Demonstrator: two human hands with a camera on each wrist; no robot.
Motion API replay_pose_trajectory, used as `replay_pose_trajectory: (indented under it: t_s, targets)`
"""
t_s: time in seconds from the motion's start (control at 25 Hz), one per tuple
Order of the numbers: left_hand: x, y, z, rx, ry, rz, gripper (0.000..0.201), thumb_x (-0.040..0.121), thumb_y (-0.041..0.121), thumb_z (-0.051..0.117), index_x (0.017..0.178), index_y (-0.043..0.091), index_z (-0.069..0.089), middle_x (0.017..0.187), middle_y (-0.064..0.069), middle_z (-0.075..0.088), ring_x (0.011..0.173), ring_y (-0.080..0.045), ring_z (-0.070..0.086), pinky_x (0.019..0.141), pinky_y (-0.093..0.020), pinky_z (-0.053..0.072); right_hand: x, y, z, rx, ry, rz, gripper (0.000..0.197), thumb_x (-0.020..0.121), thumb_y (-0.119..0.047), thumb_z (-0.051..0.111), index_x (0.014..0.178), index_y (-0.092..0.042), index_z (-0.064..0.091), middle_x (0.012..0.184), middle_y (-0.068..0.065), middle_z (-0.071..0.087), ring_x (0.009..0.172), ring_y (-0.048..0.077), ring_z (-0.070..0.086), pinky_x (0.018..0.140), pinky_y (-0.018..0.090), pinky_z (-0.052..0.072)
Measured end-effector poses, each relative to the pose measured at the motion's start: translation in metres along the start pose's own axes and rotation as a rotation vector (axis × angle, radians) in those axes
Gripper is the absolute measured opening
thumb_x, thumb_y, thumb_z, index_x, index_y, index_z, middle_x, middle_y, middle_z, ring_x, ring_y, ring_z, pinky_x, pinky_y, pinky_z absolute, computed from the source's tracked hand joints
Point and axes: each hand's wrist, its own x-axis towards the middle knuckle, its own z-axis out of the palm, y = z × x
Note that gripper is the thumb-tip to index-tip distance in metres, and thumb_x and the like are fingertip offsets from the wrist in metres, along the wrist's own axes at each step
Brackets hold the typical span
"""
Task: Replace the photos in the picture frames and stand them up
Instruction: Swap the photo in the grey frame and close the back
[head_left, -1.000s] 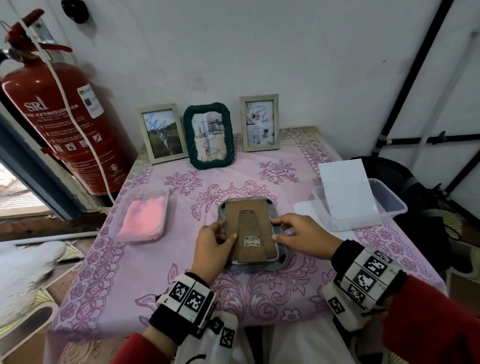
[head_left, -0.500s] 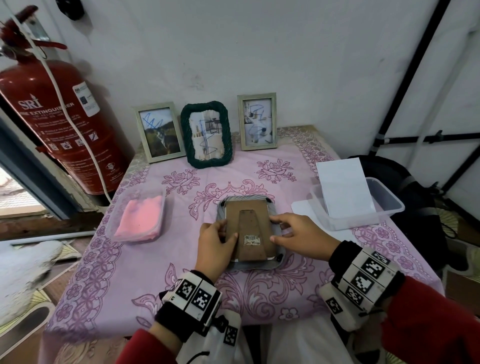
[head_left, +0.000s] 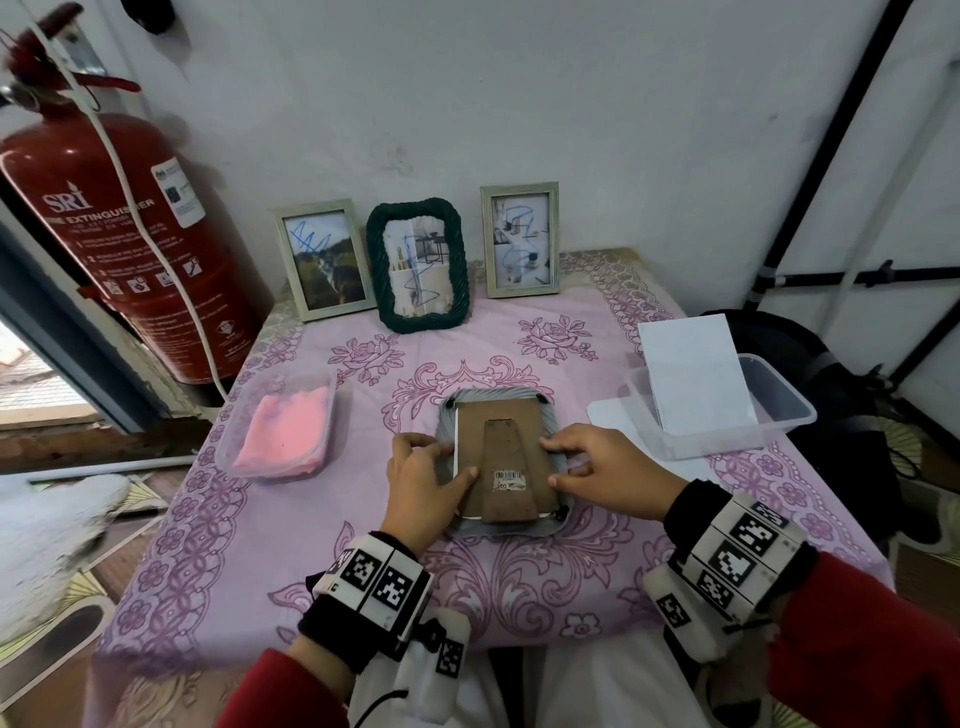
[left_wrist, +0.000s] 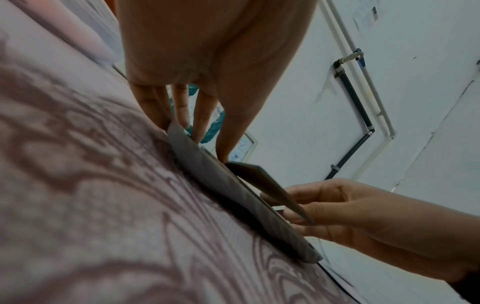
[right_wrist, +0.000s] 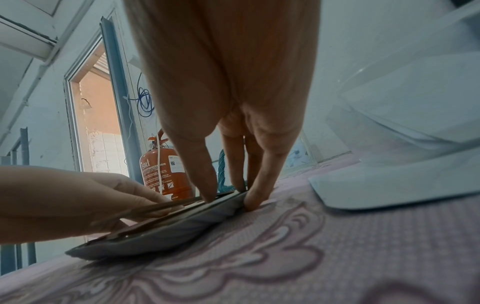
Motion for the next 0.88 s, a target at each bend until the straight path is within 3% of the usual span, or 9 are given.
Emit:
replay_pose_trajectory:
  t_s: [0.12, 0.36, 0.6, 0.72, 0.88]
  targets:
    - [0.001, -0.003, 0.0, 0.045, -0.005, 0.039, 0.046, 0.083, 0.025, 0.069, 0.123, 0.006, 0.058, 0.121, -0.011, 0.038, 0.117, -0.028, 0.041, 0.106, -0.04, 0.035, 0.0, 0.001, 0.002, -0.024, -0.017, -0.008, 0.05, 0.083, -0.013, 0.068, 0.13, -0.006, 0.053, 0.126, 0.007, 0.052, 0.114, 0.018, 0.053, 0.094, 0.028, 0.05]
    - [0.004, -0.005, -0.003, -0.016, -0.026, 0.044, 0.045, 0.082, 0.018, 0.069, 0.124, 0.004, 0.058, 0.121, -0.013, 0.037, 0.119, -0.028, 0.04, 0.106, -0.04, 0.035, 0.002, 0.0, 0.003, -0.1, -0.056, -0.015, 0.05, 0.083, -0.019, 0.068, 0.13, -0.008, 0.053, 0.128, 0.005, 0.046, 0.115, 0.014, 0.049, 0.089, 0.015, 0.043]
    - [0.005, -0.007, -0.005, -0.029, -0.028, 0.065, 0.047, 0.079, 0.017, 0.073, 0.121, 0.003, 0.059, 0.118, -0.011, 0.037, 0.116, -0.025, 0.042, 0.106, -0.037, 0.037, 0.003, -0.001, 0.001, -0.117, -0.062, -0.029, 0.048, 0.084, -0.018, 0.067, 0.129, -0.007, 0.054, 0.127, 0.006, 0.047, 0.113, 0.015, 0.05, 0.09, 0.019, 0.046]
    - [0.003, -0.007, -0.007, -0.011, -0.034, 0.081, 0.045, 0.077, 0.019, 0.075, 0.117, 0.002, 0.061, 0.11, -0.004, 0.033, 0.102, -0.019, 0.042, 0.099, -0.03, 0.04, 0.003, -0.002, 0.001, -0.138, -0.062, -0.036, 0.046, 0.084, -0.017, 0.067, 0.128, -0.007, 0.056, 0.126, 0.006, 0.049, 0.112, 0.016, 0.051, 0.091, 0.021, 0.046]
    - [-0.001, -0.008, -0.012, -0.018, -0.064, 0.073, 0.044, 0.075, 0.019, 0.077, 0.113, 0.002, 0.061, 0.106, -0.004, 0.032, 0.081, -0.014, 0.046, 0.078, -0.013, 0.043, 0.003, -0.004, -0.001, -0.196, -0.084, -0.052, 0.044, 0.084, -0.02, 0.067, 0.126, -0.009, 0.058, 0.126, 0.007, 0.05, 0.114, 0.018, 0.049, 0.09, 0.018, 0.042]
